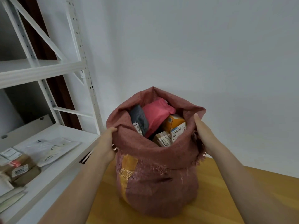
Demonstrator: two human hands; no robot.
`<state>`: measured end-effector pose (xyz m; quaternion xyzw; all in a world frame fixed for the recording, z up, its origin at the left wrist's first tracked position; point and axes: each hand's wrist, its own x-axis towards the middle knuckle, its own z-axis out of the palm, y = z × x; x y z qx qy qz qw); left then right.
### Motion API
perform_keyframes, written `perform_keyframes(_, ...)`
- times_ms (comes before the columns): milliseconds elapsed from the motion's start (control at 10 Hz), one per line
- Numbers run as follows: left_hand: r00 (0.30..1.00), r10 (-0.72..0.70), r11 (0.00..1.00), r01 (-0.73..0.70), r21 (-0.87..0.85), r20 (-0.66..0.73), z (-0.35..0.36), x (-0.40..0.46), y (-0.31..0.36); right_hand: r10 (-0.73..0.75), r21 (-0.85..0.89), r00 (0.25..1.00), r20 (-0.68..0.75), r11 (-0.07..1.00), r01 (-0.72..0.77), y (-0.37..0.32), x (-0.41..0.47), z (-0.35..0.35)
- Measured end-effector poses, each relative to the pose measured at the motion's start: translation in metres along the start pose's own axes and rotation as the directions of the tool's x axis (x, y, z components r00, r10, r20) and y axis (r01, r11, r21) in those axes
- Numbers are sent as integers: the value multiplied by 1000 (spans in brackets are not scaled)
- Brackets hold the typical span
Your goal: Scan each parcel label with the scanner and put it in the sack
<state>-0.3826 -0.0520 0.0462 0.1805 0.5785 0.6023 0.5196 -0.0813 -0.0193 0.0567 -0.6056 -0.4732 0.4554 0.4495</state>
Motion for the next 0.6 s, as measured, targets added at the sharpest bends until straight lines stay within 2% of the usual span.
perform_keyframes(100,936,109,976,-38,213,-335,0,6,-3,-40,-1,997,-59,999,40,6,-9,1)
perform_keyframes(200,875,237,953,-126,274,-421,6,-1,-2,-139,-18,985,-104,990,138,12,-20,-1)
perform_keyframes(300,882,308,936,-215,279,-355,14,-13,-4,-166,6,979,-117,986,168,15,-27,-6)
perform_keyframes(600,897,308,938,-230,259,-318,-1,-62,-3,-150,113,982,-114,980,162,13,-70,-29)
